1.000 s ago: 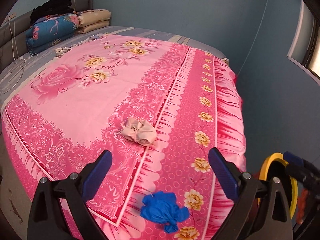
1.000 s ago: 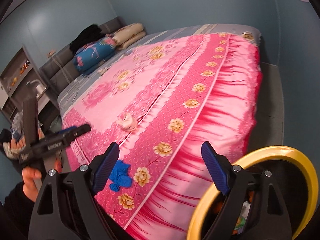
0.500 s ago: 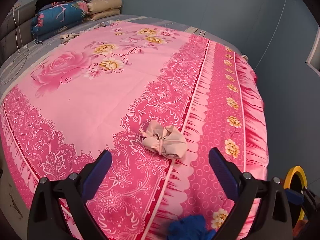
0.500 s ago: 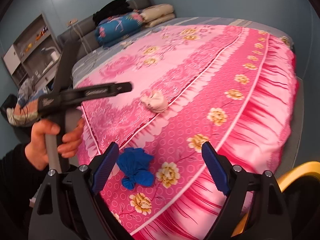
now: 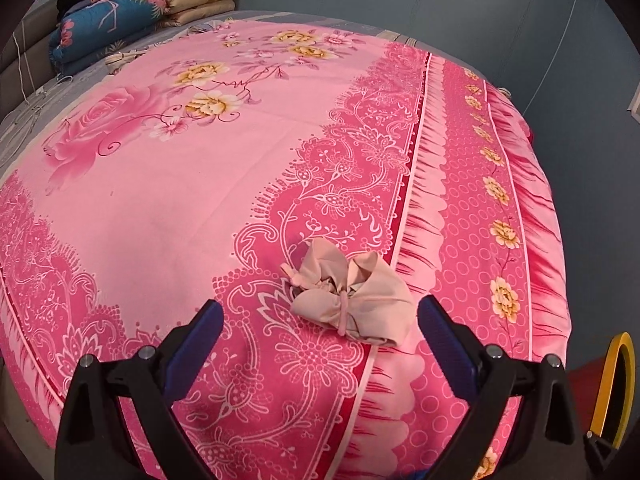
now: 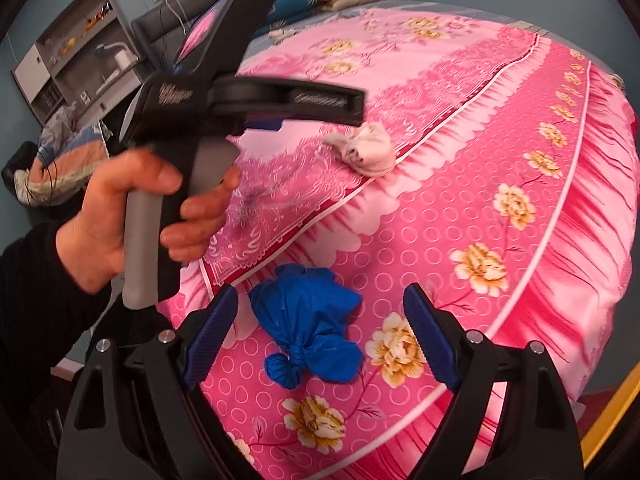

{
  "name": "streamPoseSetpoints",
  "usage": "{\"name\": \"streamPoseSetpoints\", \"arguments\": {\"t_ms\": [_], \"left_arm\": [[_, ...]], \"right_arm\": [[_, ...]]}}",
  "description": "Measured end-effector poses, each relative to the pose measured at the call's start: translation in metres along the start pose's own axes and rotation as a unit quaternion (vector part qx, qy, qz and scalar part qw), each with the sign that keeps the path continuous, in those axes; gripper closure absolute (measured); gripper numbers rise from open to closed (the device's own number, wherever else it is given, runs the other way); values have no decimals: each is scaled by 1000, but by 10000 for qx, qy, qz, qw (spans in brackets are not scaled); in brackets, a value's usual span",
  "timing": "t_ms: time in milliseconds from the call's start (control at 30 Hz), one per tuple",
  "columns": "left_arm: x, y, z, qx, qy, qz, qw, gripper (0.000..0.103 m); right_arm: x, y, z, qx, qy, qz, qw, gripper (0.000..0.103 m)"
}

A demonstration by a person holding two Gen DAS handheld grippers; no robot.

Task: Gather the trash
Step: 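Grasp the beige cloth with the left tool while the right tool grasps the blue glove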

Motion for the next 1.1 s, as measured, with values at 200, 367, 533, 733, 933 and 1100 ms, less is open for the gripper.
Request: {"name": "streamPoseSetpoints", "arguments": {"t_ms": [200,367,533,733,933,1100], "left_arm": [[22,-1,2,3,-21,97,10000,9],[36,4,3,48,79,196,9998,9],[43,6,2,52,274,275,9992,17],[44,7,-6,71,645,382,9972,55],[40,7,-11,90,706,349,9969,72],[36,6,-6,-17,798,354,9962,79]], "right_arm": [[24,4,7,-221,188,214,9993,22],[40,5,11,-495,474,275,9973,25],[54,5,9,-540,587,355,9962,29],[66,3,3,-420,670,481,9957,56],[74,2,4,-489,635,588,9950,73],[75,1,5,-493,670,603,9947,82]]}}
Point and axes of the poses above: each gripper's, at about its wrist camera, not at the fingertips, and x roughly the way its jaws point, z to its left, y to its underside, the point moved 4 cm from there along x, roughly the way its jaws point, and after that the axes turned 9 degrees about -x, right-handed, at the moved point
